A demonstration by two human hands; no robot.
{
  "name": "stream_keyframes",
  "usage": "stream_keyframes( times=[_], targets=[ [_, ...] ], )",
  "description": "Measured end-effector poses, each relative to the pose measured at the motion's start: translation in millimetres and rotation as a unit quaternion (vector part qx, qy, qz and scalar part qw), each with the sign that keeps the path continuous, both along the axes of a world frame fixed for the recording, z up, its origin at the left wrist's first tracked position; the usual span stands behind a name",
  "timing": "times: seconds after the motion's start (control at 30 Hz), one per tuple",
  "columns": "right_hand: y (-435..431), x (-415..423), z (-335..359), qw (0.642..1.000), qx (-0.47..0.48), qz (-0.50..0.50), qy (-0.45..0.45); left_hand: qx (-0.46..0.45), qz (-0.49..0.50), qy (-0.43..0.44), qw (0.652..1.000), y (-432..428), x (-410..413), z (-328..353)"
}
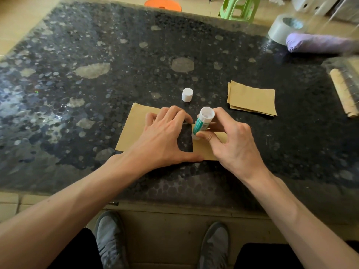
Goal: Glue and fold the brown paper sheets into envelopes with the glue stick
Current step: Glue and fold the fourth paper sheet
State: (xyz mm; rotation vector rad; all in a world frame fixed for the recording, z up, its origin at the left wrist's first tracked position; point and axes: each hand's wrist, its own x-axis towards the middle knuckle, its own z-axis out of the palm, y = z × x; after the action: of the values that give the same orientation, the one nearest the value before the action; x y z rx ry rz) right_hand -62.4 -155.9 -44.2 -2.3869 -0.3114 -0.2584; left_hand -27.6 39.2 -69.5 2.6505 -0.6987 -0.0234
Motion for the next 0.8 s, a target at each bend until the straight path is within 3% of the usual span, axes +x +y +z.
stream_keyframes(
  times=[0.8],
  targets=[
    [4,13,-2,1.000,0.002,-0.012,-0.016,0.000,0.008,0.002,1.000,-2,0,1]
  ],
)
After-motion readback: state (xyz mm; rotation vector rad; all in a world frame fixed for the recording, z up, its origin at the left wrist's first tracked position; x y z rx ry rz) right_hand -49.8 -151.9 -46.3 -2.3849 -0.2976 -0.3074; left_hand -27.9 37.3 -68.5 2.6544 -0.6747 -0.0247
